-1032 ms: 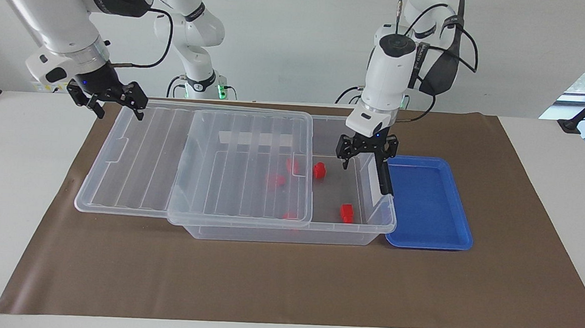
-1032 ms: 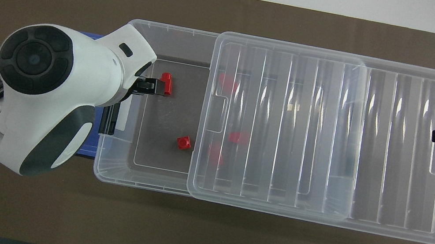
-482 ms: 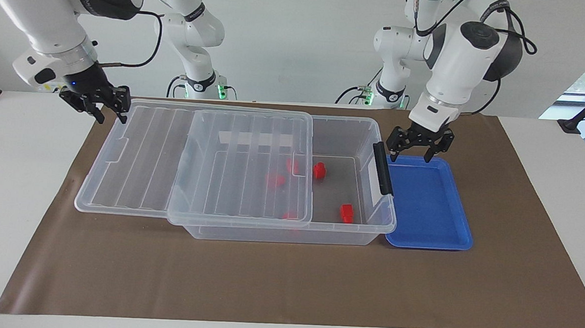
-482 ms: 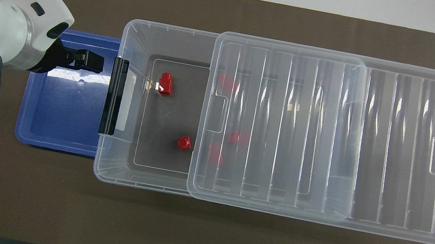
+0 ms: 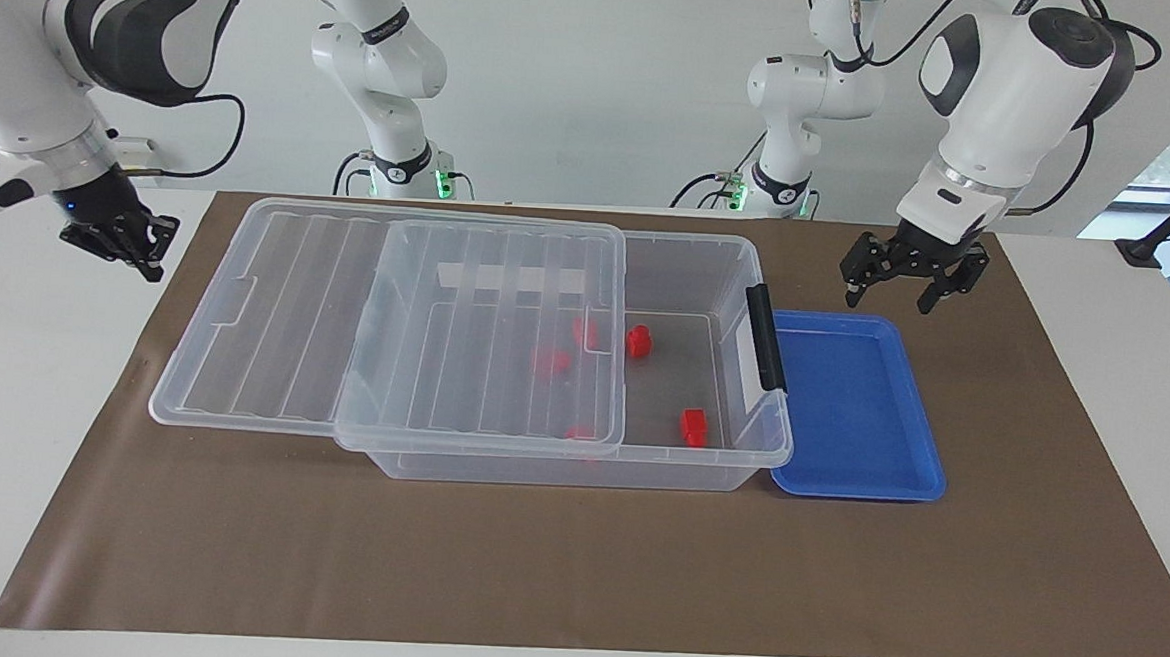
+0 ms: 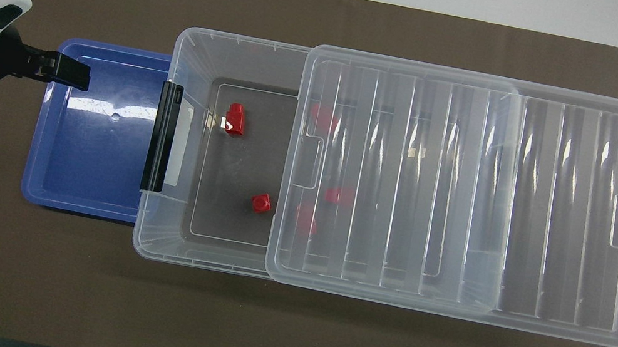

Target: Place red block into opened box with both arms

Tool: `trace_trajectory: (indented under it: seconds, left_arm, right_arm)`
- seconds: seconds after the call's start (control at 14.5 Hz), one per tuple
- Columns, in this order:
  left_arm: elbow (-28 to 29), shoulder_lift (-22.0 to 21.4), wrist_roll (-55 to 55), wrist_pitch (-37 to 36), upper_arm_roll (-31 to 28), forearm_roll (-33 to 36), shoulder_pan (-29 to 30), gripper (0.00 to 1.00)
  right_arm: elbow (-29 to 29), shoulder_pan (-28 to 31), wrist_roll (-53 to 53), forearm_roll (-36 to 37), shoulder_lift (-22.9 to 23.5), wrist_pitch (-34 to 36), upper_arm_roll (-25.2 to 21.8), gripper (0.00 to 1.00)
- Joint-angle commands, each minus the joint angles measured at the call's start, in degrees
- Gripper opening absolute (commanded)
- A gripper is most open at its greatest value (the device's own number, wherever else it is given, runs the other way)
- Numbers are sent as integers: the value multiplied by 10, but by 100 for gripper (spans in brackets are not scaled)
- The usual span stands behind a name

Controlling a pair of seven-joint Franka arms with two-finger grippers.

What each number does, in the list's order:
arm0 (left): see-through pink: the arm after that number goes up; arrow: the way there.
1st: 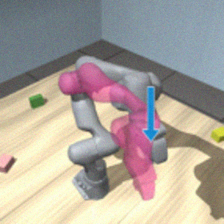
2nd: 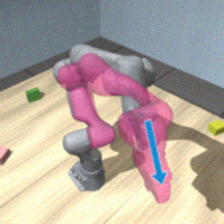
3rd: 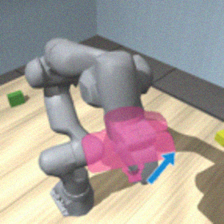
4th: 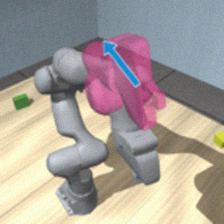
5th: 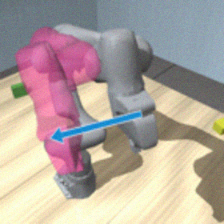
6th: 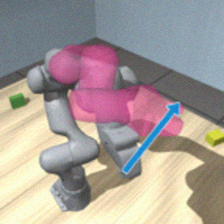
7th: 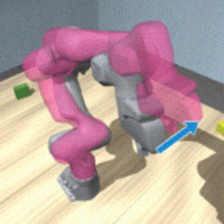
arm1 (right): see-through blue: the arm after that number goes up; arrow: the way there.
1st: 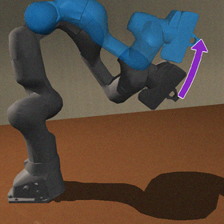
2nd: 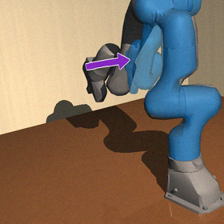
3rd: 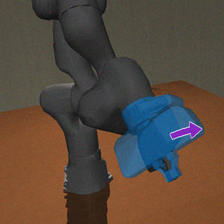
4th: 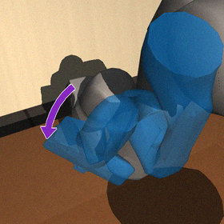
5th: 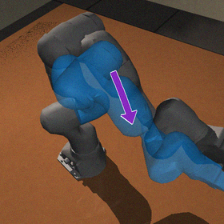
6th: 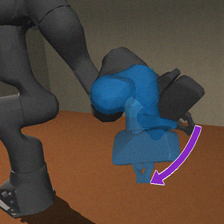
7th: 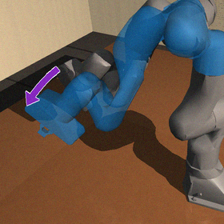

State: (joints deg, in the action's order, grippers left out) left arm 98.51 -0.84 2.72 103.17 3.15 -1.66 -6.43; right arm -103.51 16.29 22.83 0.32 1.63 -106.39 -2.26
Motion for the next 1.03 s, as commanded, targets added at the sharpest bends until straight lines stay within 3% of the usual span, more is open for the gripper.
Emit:
trace_trajectory:
  seconds: [0.0, 0.48, 0.96]
  left_arm:
    - [-6, -7, -24, -24, 3, -5, 24, 100]
    - [-2, -25, -76, -53, 2, -5, 55, 100]
    - [5, -34, -76, -70, 2, -5, 56, 100]
  right_arm:
    - [-47, 4, 12, -3, 0, -54, 5, 0]
    - [-84, -23, -1, -3, -7, -81, 6, 0]
    - [-92, -73, -96, -3, -11, -75, 8, 0]
